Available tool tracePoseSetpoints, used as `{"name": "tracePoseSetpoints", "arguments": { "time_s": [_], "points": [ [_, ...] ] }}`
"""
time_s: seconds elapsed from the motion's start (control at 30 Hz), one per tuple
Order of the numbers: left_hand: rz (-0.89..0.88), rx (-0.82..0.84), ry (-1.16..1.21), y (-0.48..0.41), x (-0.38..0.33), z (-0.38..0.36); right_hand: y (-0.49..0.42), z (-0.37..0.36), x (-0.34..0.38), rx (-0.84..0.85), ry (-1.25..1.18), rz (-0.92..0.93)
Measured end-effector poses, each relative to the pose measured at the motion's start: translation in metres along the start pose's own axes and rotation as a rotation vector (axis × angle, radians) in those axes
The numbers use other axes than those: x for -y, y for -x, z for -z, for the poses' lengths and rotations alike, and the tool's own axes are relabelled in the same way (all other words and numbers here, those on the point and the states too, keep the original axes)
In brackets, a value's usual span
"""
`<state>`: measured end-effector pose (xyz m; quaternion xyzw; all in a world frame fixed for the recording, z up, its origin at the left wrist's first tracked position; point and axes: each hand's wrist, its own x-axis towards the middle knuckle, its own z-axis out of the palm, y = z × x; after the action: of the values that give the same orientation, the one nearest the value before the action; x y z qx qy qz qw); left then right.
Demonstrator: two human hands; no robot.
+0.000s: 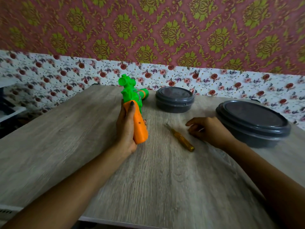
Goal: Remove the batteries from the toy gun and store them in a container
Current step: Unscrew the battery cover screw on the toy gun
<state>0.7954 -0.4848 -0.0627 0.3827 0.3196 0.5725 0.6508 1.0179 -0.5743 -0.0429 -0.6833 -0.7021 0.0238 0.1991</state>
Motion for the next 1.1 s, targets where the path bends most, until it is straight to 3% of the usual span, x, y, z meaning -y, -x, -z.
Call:
{"name": "tracePoseSetpoints", "arguments": {
  "time_s": [0.27, 0.37, 0.53, 0.8, 1.1],
  "points": [
    [0.015, 0.007, 0.013, 0.002, -0.001, 0.000, -0.009, -0.003, 0.008, 0.081, 0.257, 0.080],
    [0.010, 0.016, 0.027, 0.000, -0.001, 0.001, -0.006, -0.009, 0.005, 0.025, 0.245, 0.066],
    [0.082, -0.005, 0.101, -0.004, 0.001, 0.003, -0.003, -0.014, -0.003, -0.172, -0.110, -0.098],
    [0.176, -0.012, 0.190, -0.003, -0.001, 0.002, -0.001, -0.010, -0.003, -0.143, -0.698, -0.385],
    [0.184, -0.015, 0.233, -0.001, -0.005, 0.002, 0.001, -0.007, -0.002, -0.206, -0.739, -0.492]
  ]
}}
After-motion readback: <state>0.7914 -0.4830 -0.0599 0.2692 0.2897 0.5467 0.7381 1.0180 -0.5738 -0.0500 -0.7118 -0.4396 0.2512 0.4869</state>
